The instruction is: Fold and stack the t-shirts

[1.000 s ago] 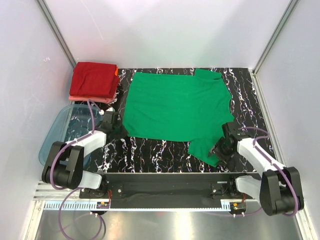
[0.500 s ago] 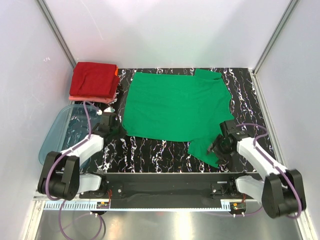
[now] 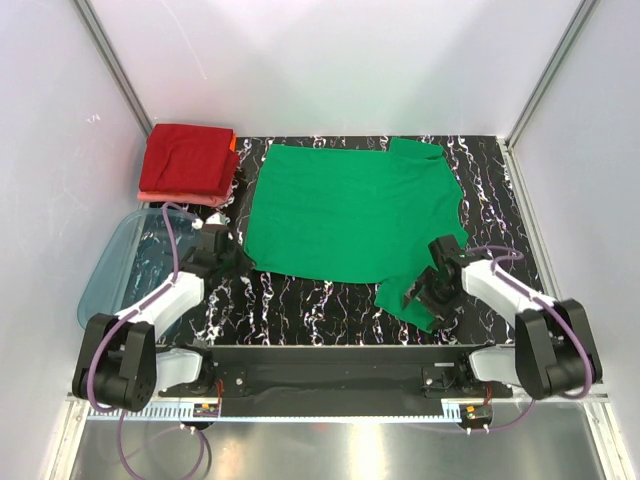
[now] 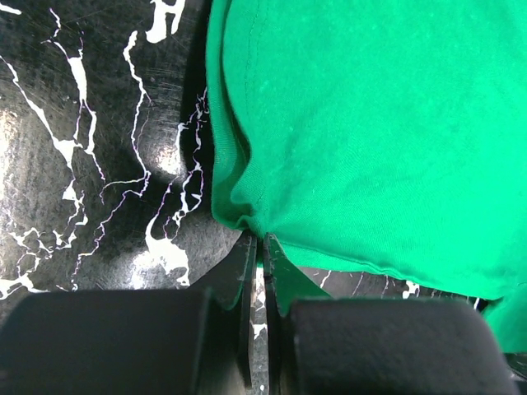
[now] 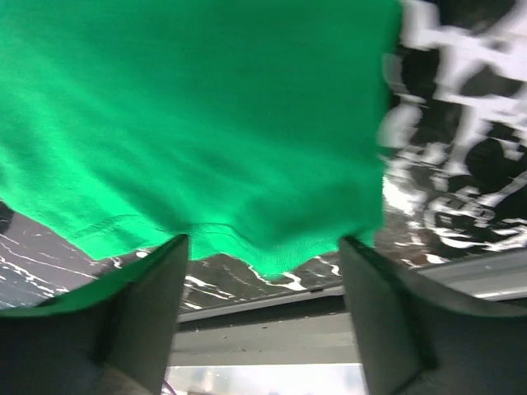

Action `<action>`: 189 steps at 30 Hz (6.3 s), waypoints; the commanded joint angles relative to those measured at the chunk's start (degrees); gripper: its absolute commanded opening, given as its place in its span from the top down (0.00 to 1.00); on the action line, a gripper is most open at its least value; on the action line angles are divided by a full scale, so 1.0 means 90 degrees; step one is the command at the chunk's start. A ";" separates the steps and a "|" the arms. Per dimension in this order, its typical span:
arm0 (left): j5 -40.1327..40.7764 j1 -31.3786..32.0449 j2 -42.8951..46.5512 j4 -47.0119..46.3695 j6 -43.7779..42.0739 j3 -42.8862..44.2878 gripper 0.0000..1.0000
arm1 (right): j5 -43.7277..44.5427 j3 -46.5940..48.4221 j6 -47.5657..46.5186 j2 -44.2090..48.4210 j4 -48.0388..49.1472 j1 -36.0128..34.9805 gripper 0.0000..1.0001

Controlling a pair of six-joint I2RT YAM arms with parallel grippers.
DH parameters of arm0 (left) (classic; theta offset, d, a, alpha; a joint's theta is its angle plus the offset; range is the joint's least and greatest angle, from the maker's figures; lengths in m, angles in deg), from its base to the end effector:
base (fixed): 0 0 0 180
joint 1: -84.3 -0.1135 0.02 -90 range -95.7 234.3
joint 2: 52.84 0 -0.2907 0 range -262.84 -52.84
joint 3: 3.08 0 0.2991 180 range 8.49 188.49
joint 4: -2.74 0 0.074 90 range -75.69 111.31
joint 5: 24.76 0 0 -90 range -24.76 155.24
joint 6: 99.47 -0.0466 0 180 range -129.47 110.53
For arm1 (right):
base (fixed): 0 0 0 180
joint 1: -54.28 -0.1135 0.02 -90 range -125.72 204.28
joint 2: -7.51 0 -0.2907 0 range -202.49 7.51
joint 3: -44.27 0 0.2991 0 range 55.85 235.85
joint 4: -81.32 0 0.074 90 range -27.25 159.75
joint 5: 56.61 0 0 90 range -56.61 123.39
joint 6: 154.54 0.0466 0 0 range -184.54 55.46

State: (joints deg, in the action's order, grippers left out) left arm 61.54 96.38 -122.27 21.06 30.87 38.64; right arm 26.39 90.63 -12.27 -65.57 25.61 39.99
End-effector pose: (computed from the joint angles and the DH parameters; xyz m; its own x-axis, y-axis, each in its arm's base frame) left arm 0.2598 -0.0587 0.1599 -0.7000 -0.5108 -0.4991 -0.2630 0.8341 -0.4848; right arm 0.2102 0.0594 0.1379 -0.7939 0.6079 0.0149 0.6003 0.7797 0.1781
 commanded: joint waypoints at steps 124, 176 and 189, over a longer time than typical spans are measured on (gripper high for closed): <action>-0.0788 -0.0668 0.1590 0.1085 0.0676 -0.0500 0.40 | 0.0476 0.1154 -0.1765 0.0072 0.0764 0.2661 0.06; -0.1483 -0.0600 0.1416 0.3118 -0.2568 0.1708 0.06 | -0.0247 1.3352 -0.3601 -0.9956 -0.0037 0.1362 0.68; 0.0322 -0.0609 -0.1540 0.2416 -0.1408 0.3932 0.19 | -0.0373 1.2027 -0.3259 -0.9274 0.0645 0.1528 1.00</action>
State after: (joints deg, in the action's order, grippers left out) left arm 58.48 90.85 -130.71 49.47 13.87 66.16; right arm 22.91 204.59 -42.15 -151.19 31.71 53.24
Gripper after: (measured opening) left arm 0.831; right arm 0.011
